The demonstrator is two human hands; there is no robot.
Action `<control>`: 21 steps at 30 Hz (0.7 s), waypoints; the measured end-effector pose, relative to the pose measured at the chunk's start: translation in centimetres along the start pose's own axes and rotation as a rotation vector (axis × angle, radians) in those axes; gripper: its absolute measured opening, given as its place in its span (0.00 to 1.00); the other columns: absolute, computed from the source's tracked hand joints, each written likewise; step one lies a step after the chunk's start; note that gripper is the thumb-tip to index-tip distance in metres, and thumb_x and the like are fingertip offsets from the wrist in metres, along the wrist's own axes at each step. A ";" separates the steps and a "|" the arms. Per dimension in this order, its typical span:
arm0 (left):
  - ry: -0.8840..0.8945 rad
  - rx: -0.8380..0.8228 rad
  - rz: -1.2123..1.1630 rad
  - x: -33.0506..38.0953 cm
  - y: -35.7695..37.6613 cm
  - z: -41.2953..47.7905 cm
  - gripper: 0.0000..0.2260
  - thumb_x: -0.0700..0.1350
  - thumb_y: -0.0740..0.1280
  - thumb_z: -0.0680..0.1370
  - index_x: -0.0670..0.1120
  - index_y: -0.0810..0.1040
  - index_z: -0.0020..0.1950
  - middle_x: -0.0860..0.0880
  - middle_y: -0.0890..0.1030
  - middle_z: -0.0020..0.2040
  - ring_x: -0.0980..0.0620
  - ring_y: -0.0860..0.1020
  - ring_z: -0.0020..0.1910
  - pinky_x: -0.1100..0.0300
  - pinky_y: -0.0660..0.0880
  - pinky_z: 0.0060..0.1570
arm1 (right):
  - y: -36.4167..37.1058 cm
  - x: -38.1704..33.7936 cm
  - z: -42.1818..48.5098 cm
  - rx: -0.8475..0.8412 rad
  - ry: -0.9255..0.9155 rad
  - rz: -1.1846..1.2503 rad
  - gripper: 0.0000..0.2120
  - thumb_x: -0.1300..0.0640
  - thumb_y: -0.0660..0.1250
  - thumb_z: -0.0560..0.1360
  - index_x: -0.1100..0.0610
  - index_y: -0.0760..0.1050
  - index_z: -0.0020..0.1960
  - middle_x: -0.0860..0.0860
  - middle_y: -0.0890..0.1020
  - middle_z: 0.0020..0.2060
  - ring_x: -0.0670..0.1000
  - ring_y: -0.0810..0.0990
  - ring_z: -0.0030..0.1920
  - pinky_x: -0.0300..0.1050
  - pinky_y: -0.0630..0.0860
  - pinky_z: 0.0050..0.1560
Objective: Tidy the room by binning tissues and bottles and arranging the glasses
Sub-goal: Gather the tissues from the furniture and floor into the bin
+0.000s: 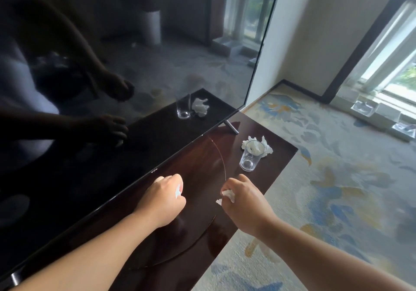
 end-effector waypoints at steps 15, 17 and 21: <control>0.032 0.041 -0.003 8.5 0.6 0.7 0.02 0.43 0.60 0.74 0.48 0.71 0.42 0.52 0.74 0.43 0.51 0.74 0.38 0.58 0.68 0.32 | -6.5 4.9 -2.4 0.070 0.016 0.009 0.04 0.56 0.63 0.76 0.50 0.76 0.49 0.42 0.69 0.47 0.46 0.74 0.44 0.33 0.66 0.39; 0.034 0.060 0.007 10.2 1.2 1.0 0.03 0.46 0.61 0.75 0.49 0.72 0.42 0.53 0.75 0.43 0.51 0.75 0.39 0.58 0.70 0.34 | -7.6 6.5 -2.2 0.067 0.011 0.016 0.05 0.55 0.63 0.76 0.49 0.76 0.51 0.42 0.70 0.47 0.46 0.74 0.44 0.34 0.66 0.40; -0.006 0.090 0.058 14.6 2.9 1.6 0.08 0.50 0.60 0.76 0.47 0.71 0.40 0.52 0.75 0.42 0.50 0.75 0.40 0.56 0.72 0.37 | -10.1 10.2 -1.6 0.051 -0.021 0.045 0.05 0.54 0.63 0.76 0.49 0.76 0.51 0.43 0.71 0.48 0.47 0.75 0.44 0.36 0.68 0.40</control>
Point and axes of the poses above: each hand's wrist, its own z-axis towards the middle knuckle, its own y-axis out of the palm, x = y × z, the point moved 4 cm from there along z, towards the middle knuckle
